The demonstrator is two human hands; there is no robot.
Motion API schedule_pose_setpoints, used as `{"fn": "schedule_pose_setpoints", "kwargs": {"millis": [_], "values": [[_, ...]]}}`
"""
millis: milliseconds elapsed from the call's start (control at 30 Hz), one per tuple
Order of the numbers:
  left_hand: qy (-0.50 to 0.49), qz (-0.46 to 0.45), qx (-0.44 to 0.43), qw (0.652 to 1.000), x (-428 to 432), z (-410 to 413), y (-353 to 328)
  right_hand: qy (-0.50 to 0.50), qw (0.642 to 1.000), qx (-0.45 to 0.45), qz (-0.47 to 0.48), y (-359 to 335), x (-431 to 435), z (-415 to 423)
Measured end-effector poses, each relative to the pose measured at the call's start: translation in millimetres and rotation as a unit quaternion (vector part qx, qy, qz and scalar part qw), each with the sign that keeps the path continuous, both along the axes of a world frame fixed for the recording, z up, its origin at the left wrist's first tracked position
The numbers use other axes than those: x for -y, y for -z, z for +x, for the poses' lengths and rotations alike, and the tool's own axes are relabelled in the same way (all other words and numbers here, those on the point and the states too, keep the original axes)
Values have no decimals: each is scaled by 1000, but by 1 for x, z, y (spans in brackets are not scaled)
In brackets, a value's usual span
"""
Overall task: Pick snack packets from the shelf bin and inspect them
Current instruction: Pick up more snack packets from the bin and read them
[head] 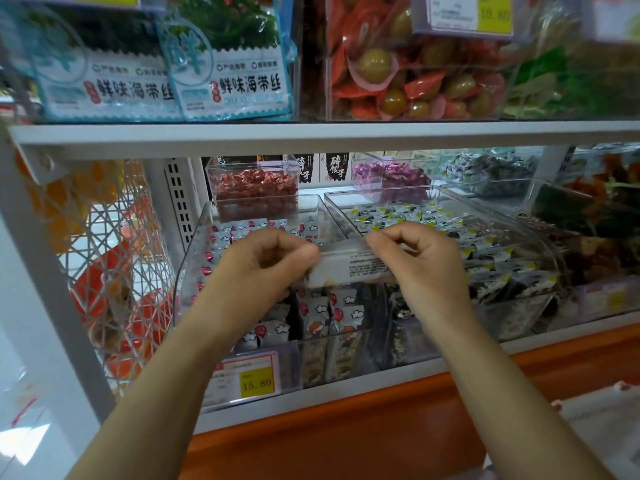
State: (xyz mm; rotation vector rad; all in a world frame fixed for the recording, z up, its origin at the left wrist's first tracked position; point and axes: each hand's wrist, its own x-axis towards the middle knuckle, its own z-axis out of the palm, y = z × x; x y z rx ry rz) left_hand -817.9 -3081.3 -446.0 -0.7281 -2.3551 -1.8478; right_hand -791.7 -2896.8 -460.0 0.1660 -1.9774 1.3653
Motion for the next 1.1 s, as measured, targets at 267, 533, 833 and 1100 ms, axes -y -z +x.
{"fn": "schedule_pose_setpoints", "kwargs": {"millis": [267,533,833,1100], "values": [[-24,-47,-49,997,-3,-1,4,-98,985,100,-98,-5,-11,1],[-34,2,-46,998,-12,-5,12,-91,980,64,-166,0,-5,0],[-136,-63,-57,987,-24,-24,18,-9,997,18,-73,-9,1,-19],[-113,-480,-104,864,-26,-56,34,77,985,27,150,-26,-7,-91]]}}
